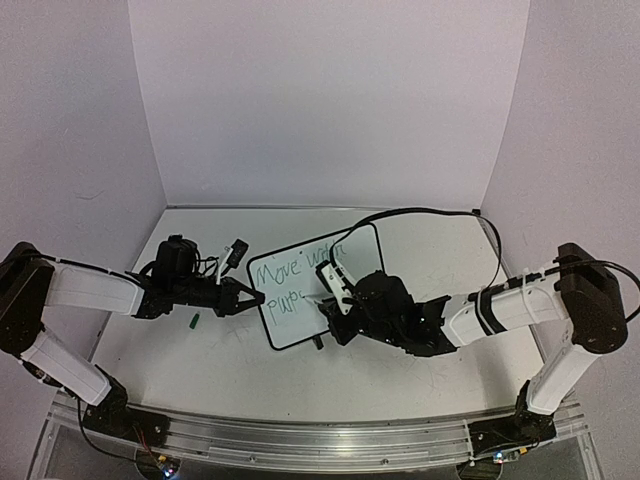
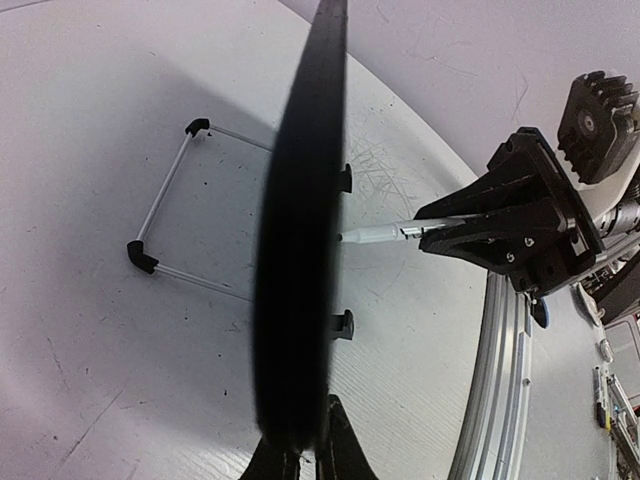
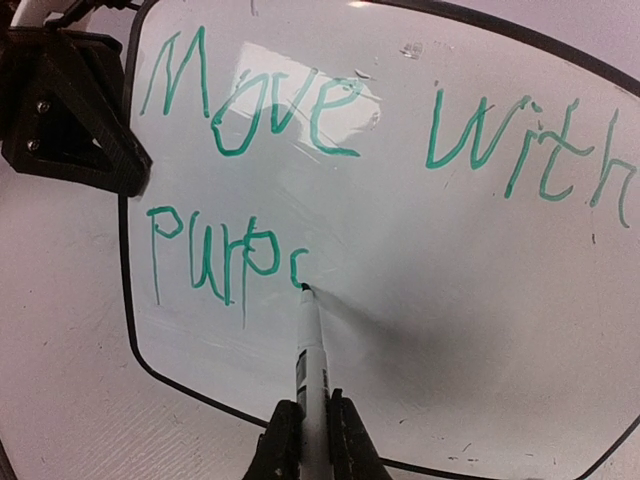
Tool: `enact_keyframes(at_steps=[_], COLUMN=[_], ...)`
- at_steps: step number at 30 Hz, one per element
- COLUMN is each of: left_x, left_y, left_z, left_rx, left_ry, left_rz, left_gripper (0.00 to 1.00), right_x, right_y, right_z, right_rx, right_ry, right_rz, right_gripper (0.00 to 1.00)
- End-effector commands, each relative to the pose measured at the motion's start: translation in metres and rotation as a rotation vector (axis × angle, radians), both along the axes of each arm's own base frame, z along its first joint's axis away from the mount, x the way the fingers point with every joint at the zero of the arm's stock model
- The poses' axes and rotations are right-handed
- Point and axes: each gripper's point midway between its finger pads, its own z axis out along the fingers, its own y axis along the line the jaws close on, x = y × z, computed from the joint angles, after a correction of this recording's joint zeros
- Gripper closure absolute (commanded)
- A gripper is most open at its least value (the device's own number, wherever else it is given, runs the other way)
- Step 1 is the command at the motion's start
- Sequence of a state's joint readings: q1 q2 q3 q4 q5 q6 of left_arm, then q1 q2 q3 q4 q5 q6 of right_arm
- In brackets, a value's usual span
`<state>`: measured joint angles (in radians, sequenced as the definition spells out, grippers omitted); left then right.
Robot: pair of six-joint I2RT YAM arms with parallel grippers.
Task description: Write a sentence on the whiteboard
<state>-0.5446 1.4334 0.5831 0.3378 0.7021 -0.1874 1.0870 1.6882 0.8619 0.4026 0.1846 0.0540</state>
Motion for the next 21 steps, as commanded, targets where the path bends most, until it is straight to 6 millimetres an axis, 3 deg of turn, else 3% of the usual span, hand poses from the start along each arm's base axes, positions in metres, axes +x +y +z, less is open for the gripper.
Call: enact_keyframes(at_steps=[1,21], left_x=[0.008,0.008], left_y=[0.002,0.002], left_z=[0.005,0.003], left_rx=[0.032,0.035], left_ry=[-0.059,-0.059], left_rz=[0.021,0.02], left_gripper=[1.0,1.0], right_x=[0.022,0.026], right_y=[-0.012,0.001], right_z=[0.025,0.043], right_rx=[0.048,0.083], right_ry=[-0.051,-0.087], right_rz=[-0.102,-0.071], right_gripper=[1.0,1.0])
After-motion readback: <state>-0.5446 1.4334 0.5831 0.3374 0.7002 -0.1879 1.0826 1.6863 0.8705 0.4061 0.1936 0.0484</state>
